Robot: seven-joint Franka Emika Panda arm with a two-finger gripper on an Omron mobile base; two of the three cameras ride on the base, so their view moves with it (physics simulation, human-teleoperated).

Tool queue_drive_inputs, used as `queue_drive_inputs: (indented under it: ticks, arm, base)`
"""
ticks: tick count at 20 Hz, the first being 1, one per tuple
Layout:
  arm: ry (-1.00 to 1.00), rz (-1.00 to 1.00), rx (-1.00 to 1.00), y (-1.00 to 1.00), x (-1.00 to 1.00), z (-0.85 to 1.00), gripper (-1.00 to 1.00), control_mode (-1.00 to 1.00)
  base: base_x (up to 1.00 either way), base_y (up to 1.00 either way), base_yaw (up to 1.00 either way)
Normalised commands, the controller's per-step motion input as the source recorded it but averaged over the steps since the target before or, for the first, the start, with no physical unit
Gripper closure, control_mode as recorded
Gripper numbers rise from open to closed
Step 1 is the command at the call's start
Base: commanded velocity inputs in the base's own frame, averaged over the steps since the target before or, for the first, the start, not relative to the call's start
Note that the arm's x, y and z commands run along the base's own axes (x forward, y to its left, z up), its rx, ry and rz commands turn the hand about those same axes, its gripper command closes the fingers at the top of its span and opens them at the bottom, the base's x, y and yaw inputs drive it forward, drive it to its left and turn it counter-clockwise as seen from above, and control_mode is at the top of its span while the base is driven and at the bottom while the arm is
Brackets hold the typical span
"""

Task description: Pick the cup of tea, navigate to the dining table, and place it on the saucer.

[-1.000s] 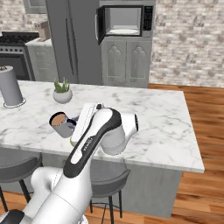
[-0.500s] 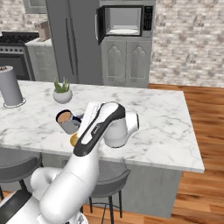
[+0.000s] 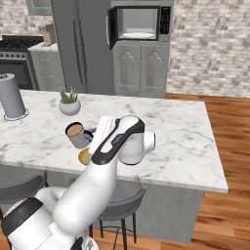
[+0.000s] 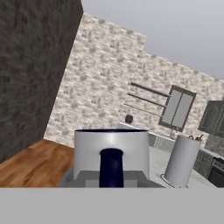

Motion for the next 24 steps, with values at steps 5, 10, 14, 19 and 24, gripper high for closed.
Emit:
queue_drive_inputs:
  ticks: [5,10,14,19,24]
  arm:
    - [0.04,0.0,0.07,0.11,0.23,-0.26,1.0,-1.0]
    - [0.05,0.0,0.02,0.09,0.27,-0.26,1.0,-1.0]
    - [0.02,0.0,0.0,0.02,0.27,-0.29,1.0,-1.0]
    - [0.02,0.0,0.0,0.0,0.26,-0.31,1.0,-1.0]
    - [0.01,0.0,0.0,0.0,0.28,-0.29,1.0,-1.0]
  base:
    - [0.0,0.0,0.0]
    - [0.0,0.0,0.0]
    - [0.0,0.0,0.0]
    - [0.0,0.0,0.0]
    - [0.0,0.0,0.0]
